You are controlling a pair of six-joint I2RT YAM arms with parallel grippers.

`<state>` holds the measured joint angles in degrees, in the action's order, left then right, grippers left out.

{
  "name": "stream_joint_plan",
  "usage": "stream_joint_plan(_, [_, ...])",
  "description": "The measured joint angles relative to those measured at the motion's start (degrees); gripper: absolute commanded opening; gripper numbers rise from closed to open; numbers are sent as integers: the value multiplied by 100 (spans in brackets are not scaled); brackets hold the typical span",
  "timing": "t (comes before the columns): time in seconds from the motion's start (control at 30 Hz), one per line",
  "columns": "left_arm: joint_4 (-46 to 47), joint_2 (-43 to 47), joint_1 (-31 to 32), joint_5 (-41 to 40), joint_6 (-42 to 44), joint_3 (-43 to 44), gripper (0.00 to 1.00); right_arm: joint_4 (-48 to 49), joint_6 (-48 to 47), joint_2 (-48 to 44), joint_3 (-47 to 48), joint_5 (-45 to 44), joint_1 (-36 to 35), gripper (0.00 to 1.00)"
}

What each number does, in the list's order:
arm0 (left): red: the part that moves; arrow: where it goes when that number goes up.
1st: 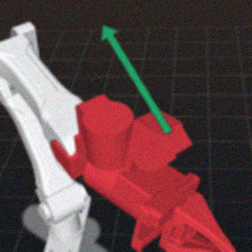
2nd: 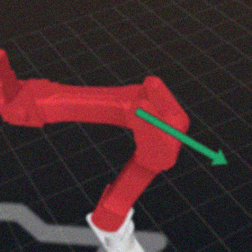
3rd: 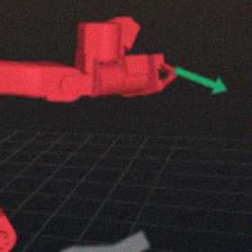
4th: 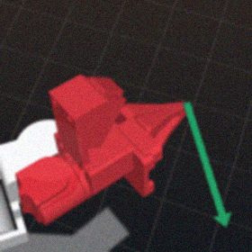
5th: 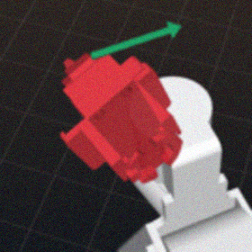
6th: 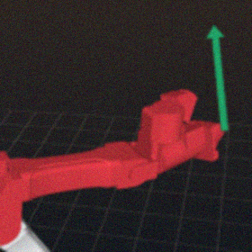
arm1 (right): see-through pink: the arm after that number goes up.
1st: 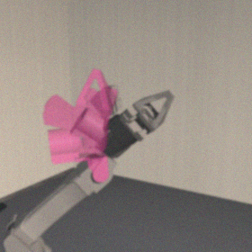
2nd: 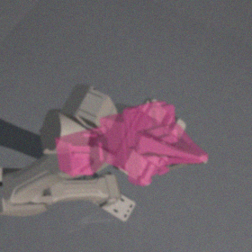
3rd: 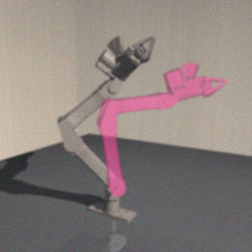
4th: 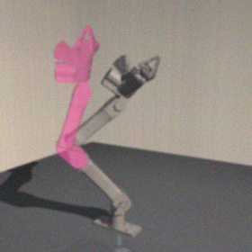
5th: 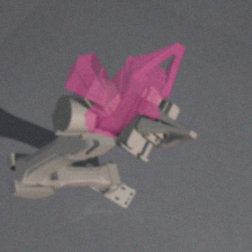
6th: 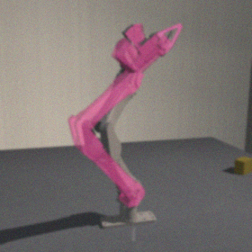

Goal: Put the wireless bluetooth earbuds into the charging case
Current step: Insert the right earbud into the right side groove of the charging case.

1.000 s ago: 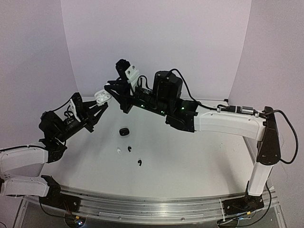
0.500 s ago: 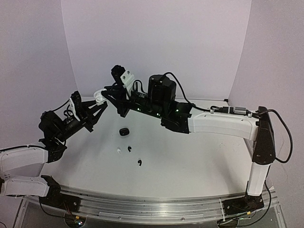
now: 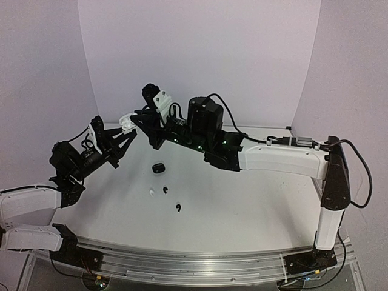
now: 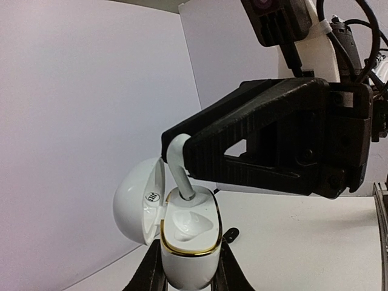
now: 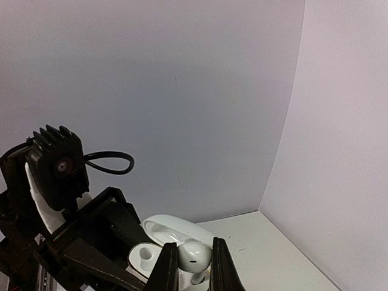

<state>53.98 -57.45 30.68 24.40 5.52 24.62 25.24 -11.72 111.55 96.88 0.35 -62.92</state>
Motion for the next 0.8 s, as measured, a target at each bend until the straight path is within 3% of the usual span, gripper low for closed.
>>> stream_joint_plan(0.5, [0,-7,0,-19,46,0,0,18,66,0,-6,-187,-12,0])
stream_joint_plan(0.8, [31,-42,2,-55,46,2,0,51,-88,18,-17,-730,-161,0])
